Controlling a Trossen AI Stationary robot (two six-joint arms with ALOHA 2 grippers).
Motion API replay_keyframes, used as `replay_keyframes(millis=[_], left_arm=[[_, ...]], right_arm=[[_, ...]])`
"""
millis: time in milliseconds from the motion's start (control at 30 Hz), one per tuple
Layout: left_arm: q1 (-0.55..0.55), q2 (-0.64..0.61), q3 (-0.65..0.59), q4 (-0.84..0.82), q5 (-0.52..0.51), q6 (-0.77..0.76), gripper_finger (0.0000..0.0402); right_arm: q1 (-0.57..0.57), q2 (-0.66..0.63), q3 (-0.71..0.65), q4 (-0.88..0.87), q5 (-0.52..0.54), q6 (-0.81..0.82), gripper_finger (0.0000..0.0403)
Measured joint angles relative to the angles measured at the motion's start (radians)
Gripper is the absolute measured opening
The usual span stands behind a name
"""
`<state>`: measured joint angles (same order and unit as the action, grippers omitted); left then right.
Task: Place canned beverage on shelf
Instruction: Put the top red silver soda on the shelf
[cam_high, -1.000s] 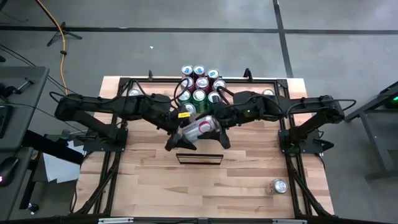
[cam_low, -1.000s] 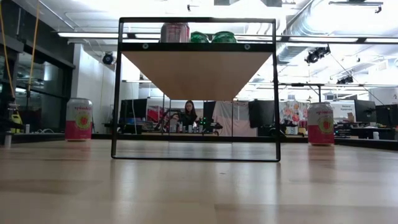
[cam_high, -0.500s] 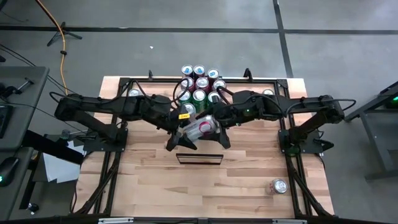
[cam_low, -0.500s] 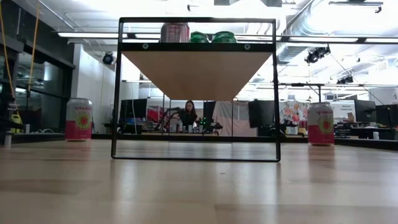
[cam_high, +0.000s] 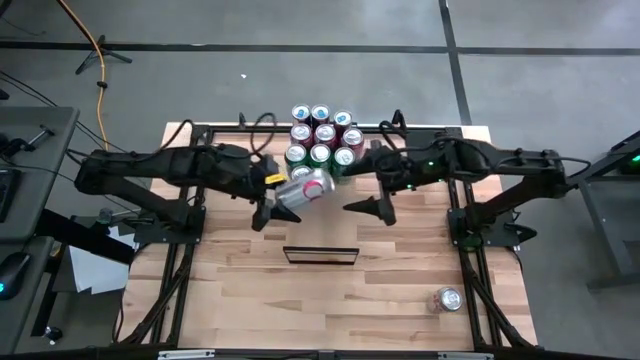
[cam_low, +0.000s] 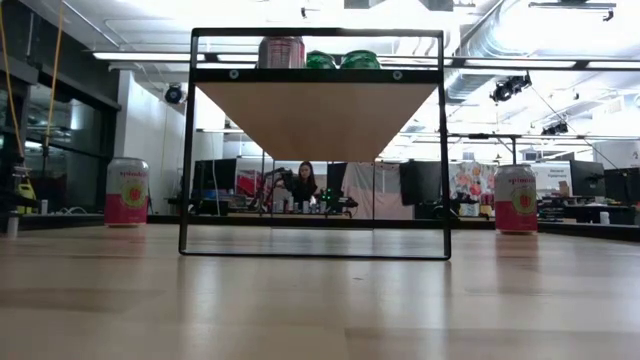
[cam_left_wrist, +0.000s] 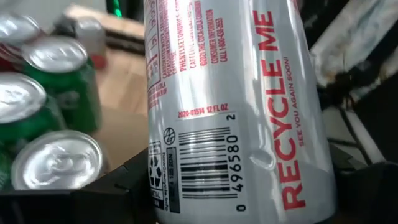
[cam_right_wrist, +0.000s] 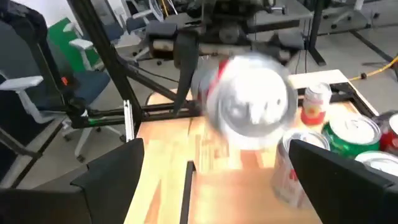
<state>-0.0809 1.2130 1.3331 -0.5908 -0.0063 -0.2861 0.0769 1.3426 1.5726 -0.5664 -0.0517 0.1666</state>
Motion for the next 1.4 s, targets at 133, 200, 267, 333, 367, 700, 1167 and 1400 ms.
replay_keyframes(millis=[133, 200, 267, 333, 367, 700, 1167, 1400], left_arm=[[-0.04, -0.074, -0.102, 0.164, -0.086, -0.024, 0.0236], [-0.061, -0.114, -0.195, 0.321, -0.11, -0.056, 0.0236], [-0.077, -0.149, -0.305, 0.503, -0.121, -0.098, 0.0236], [-0.09, -0.165, -0.407, 0.714, -0.135, -0.154, 0.0236], [-0.096, -0.168, -0.453, 0.819, -0.137, -0.177, 0.0236], [-0.095, -0.107, -0.596, 1.359, 0.062, -0.37, 0.0236], [-0.028, -0.02, -0.594, 1.537, 0.381, -0.7, 0.0236], [-0.028, -0.004, -0.594, 1.533, 0.389, -0.733, 0.0236]], right_arm=[[0.013, -0.011, -0.016, -0.049, 0.019, 0.02, 0.0386], [0.024, -0.009, -0.043, -0.038, 0.028, 0.029, 0.0386], [0.031, -0.009, -0.095, 0.057, 0.035, 0.044, 0.0387], [0.032, -0.009, -0.165, 0.202, 0.035, 0.054, 0.0387], [0.031, -0.008, -0.197, 0.283, 0.035, 0.062, 0.0387], [-0.062, 0.016, -0.298, 0.8, -0.015, 0.062, 0.0387], [-0.088, 0.158, -0.128, 0.8, -0.353, 0.015, 0.0387], [-0.083, 0.179, -0.125, 0.824, -0.381, 0.021, 0.0387]])
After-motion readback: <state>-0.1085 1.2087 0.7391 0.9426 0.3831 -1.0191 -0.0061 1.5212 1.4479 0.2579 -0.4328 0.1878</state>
